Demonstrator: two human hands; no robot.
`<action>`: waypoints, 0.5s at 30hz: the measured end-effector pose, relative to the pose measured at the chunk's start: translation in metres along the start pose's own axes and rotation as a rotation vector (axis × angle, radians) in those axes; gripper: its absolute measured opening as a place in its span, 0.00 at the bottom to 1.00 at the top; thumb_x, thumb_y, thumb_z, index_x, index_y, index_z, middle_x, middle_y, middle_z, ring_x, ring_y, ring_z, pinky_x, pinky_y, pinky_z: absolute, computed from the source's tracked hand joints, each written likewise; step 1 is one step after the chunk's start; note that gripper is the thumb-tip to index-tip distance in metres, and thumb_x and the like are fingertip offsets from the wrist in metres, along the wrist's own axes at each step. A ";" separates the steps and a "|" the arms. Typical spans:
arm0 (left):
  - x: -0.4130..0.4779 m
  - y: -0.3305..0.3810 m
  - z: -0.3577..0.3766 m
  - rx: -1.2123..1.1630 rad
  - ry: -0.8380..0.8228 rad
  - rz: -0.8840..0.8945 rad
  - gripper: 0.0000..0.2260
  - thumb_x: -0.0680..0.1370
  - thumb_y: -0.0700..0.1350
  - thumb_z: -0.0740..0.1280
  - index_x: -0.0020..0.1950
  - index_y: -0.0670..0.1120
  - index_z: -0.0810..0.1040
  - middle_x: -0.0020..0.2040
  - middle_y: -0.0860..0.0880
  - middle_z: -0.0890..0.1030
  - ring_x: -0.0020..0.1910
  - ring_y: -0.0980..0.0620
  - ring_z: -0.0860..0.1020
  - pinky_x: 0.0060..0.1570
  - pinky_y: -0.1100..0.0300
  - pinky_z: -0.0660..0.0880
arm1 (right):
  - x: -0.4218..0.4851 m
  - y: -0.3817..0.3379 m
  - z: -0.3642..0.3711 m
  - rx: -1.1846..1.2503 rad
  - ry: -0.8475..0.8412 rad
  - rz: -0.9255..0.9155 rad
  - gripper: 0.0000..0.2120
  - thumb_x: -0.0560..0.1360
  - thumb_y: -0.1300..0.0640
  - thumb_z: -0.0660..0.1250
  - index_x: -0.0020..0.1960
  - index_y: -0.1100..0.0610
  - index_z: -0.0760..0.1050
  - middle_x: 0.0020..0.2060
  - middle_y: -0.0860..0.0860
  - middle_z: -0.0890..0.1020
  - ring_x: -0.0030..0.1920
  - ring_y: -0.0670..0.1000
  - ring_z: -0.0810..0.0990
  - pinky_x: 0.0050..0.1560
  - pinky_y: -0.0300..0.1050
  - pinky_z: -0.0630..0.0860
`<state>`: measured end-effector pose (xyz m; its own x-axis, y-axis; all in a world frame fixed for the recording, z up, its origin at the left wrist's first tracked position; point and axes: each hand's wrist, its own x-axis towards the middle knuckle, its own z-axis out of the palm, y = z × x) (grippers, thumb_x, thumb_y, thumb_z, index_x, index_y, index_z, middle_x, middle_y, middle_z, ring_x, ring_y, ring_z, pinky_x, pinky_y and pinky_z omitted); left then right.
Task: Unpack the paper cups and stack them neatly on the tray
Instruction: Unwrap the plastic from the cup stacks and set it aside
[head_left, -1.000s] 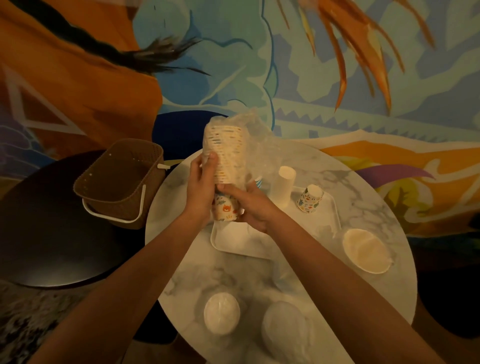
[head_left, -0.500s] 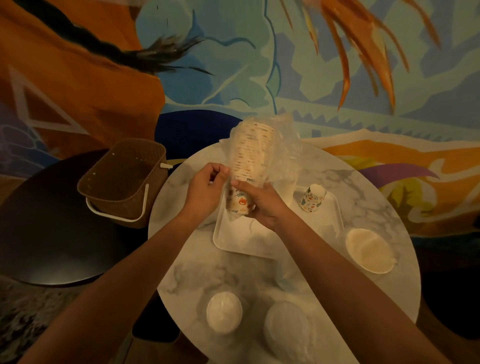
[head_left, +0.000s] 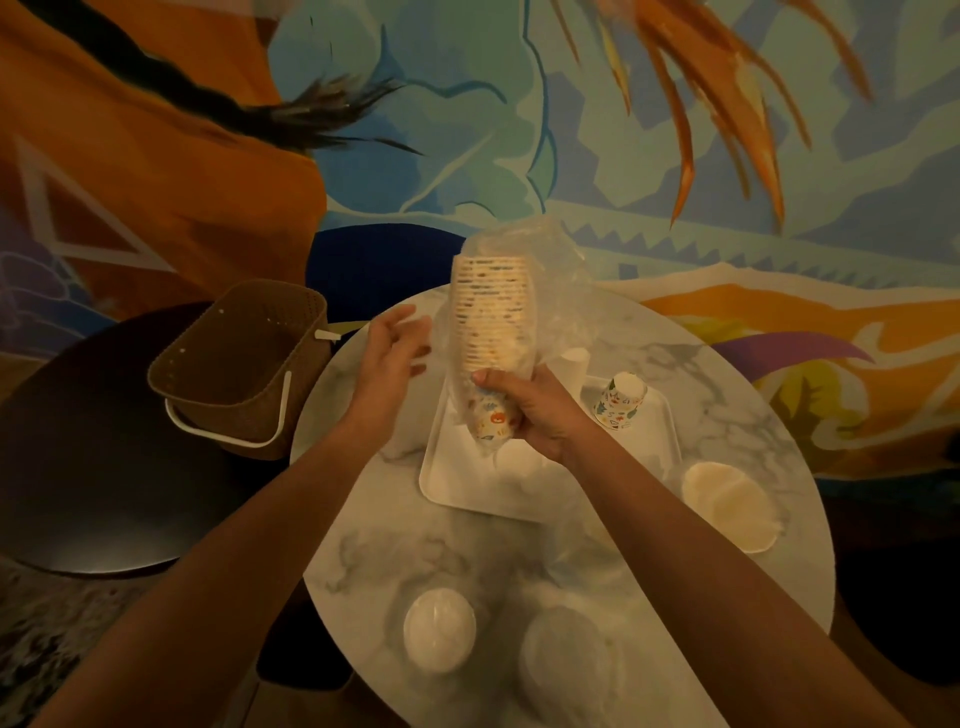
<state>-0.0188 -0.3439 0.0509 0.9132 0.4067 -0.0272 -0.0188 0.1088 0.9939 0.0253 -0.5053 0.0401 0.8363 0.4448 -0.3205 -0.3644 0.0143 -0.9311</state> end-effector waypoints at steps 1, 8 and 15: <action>0.006 0.005 0.003 0.030 -0.001 0.006 0.12 0.79 0.51 0.61 0.63 0.55 0.68 0.62 0.51 0.74 0.58 0.53 0.75 0.56 0.56 0.74 | 0.000 0.000 0.000 -0.010 -0.008 0.001 0.30 0.65 0.57 0.76 0.65 0.56 0.72 0.52 0.53 0.83 0.53 0.56 0.82 0.56 0.60 0.77; 0.005 0.002 0.014 0.244 -0.020 0.090 0.07 0.79 0.43 0.63 0.56 0.47 0.78 0.48 0.52 0.81 0.46 0.60 0.79 0.45 0.67 0.77 | -0.004 -0.004 0.005 0.095 -0.023 -0.032 0.26 0.67 0.56 0.74 0.64 0.56 0.73 0.52 0.54 0.83 0.52 0.56 0.82 0.54 0.58 0.78; -0.016 -0.034 0.000 0.518 -0.126 0.045 0.06 0.75 0.39 0.68 0.39 0.49 0.79 0.33 0.54 0.78 0.31 0.62 0.73 0.35 0.72 0.69 | 0.003 -0.015 0.004 0.282 0.080 -0.035 0.34 0.64 0.53 0.75 0.68 0.54 0.69 0.48 0.52 0.82 0.43 0.51 0.84 0.40 0.52 0.81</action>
<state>-0.0324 -0.3545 0.0174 0.9585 0.2852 -0.0021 0.1155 -0.3814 0.9172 0.0316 -0.5011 0.0536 0.8758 0.3683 -0.3120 -0.4249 0.2813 -0.8604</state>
